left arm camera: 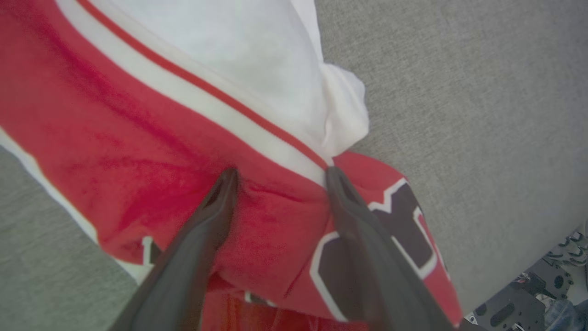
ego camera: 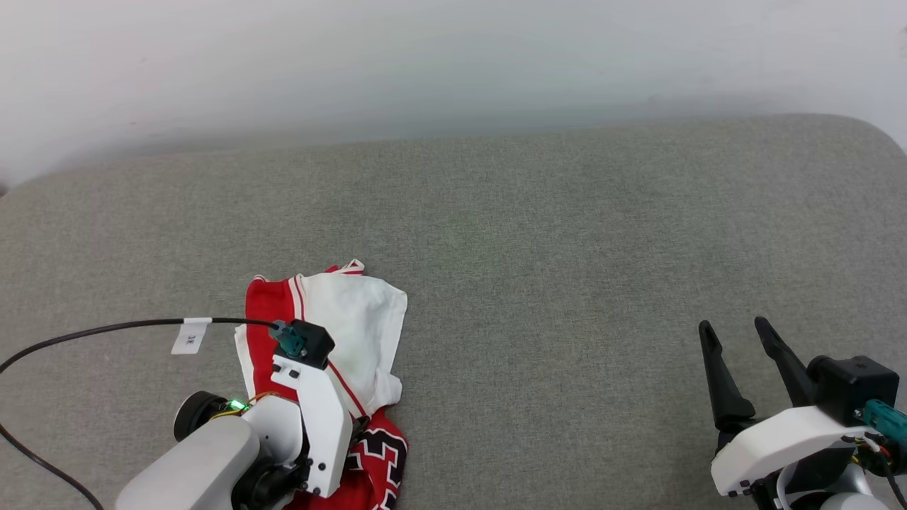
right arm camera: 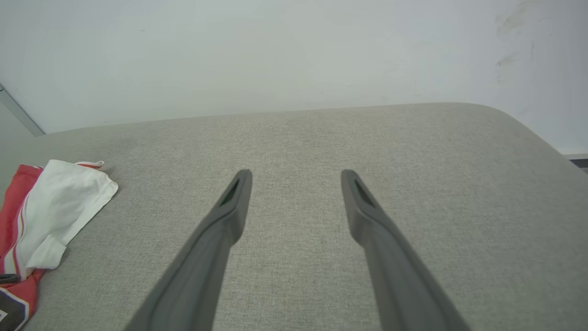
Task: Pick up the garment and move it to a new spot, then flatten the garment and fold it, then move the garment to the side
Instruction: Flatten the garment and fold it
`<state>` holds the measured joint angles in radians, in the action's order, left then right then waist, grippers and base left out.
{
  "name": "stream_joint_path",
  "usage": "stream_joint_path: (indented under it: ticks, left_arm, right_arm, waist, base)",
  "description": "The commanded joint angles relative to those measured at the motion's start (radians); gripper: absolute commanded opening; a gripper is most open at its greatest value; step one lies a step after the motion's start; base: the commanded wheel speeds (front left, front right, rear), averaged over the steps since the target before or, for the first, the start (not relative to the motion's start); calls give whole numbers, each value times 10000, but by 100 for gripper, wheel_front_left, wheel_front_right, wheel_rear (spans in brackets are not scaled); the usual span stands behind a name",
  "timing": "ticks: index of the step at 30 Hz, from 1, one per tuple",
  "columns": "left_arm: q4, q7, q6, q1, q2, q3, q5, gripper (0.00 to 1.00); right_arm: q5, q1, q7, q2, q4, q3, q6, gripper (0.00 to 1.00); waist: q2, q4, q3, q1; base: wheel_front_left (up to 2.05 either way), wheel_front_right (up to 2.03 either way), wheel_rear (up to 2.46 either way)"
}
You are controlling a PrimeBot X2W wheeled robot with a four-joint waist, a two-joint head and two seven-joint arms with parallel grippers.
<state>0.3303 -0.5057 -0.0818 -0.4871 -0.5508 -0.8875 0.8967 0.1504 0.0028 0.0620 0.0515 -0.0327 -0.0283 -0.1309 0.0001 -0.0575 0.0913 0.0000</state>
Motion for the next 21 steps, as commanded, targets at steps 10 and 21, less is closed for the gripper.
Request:
stream_joint_path:
  ticks: [10, 21]
  left_arm:
    - [83, 1761, 289, -496, 713, 117, -568, 0]
    - [-913, 1829, 649, -253, 1589, -1114, -1237, 0]
  right_arm:
    - [83, -118, -146, -15, 190, -157, 5, 100]
    - [-9, -183, 11, -15, 9, -181, 5, 100]
  waist:
    - [-1, -87, 92, 0]
    - [-1, 109, 24, 0]
  base:
    - [0, 0, 0]
    - [0, 0, 0]
